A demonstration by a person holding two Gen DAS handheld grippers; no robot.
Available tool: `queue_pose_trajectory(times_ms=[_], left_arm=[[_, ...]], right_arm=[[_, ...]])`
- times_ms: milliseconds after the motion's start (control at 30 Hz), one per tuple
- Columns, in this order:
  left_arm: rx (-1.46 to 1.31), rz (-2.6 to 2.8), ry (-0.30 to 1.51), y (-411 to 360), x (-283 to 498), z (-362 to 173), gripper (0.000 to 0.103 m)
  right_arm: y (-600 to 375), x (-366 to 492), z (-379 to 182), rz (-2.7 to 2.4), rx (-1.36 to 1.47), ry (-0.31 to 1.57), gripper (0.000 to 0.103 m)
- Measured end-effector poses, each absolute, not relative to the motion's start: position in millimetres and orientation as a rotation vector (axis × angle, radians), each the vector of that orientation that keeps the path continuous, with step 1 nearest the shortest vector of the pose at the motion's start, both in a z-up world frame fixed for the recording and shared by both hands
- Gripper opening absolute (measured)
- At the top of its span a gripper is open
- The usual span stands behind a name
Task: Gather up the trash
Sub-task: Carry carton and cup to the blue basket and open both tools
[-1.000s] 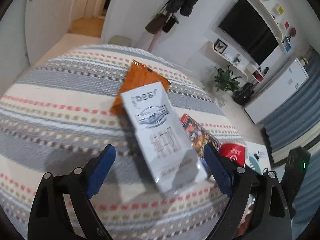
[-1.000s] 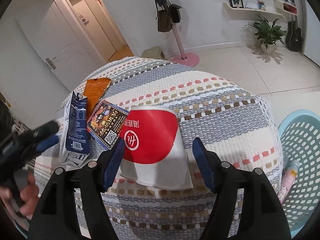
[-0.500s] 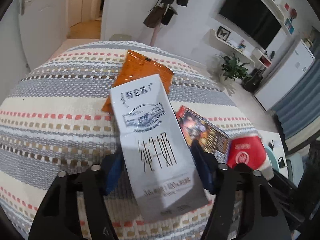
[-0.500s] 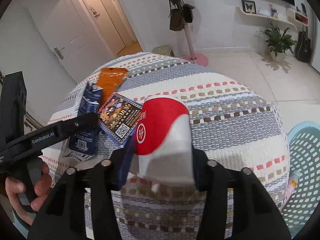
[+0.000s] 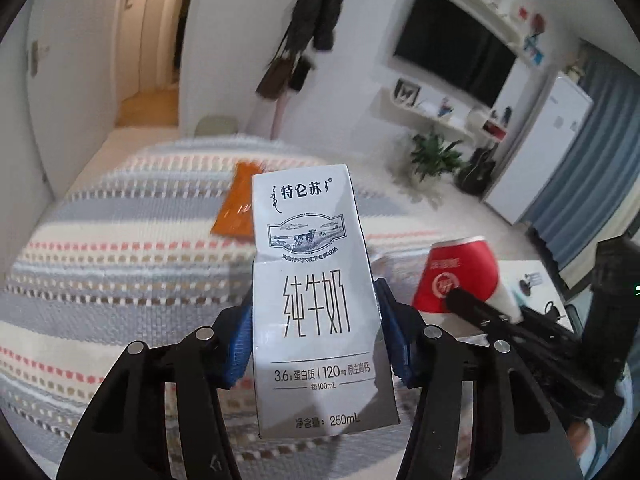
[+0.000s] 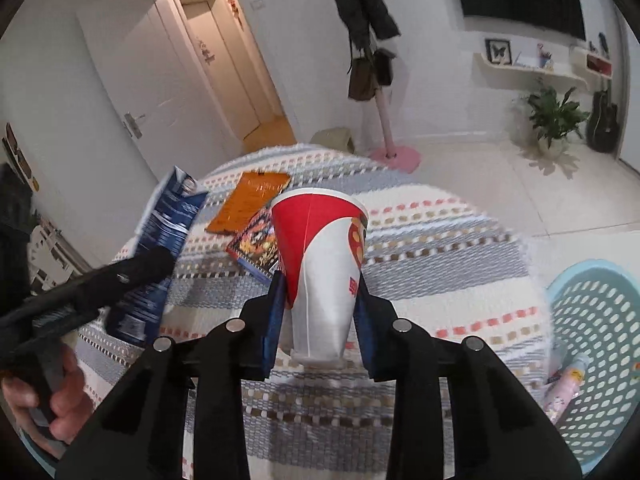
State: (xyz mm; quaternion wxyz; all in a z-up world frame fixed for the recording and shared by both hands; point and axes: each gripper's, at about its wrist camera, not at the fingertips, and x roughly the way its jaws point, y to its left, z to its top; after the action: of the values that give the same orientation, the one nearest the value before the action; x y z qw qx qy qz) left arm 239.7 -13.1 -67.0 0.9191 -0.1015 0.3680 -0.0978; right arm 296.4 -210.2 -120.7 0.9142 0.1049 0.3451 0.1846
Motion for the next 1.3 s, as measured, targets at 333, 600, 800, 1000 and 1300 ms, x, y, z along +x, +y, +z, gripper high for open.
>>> queue_pose_trajectory(times_ms=[333,600,800,1000,1300], left_arm=[[-0.129,-0.362,0.621,-91,209,-13,0.053],[-0.07,-0.466,0.636,-157,212,-21,0.053],[-0.012,-0.537,0.694,-213,221,-47,0.053],[0.024,-0.605,0.761,-260,231,-76,0.053],[0.085,-0.649,0.838,-299,242,-112,0.053]], right_arm=[[-277,252,-82,0.25,0.239,0.551,0.03],[-361,222,-82,0.067,0.313,0.492,0.03],[-415,209,-107,-0.046,0.348,0.509,0.03],[-451,209,-134,-0.124,0.382,0.562,0.03],[-479,221,-180,-0.173,0.454,0.666,0.031]])
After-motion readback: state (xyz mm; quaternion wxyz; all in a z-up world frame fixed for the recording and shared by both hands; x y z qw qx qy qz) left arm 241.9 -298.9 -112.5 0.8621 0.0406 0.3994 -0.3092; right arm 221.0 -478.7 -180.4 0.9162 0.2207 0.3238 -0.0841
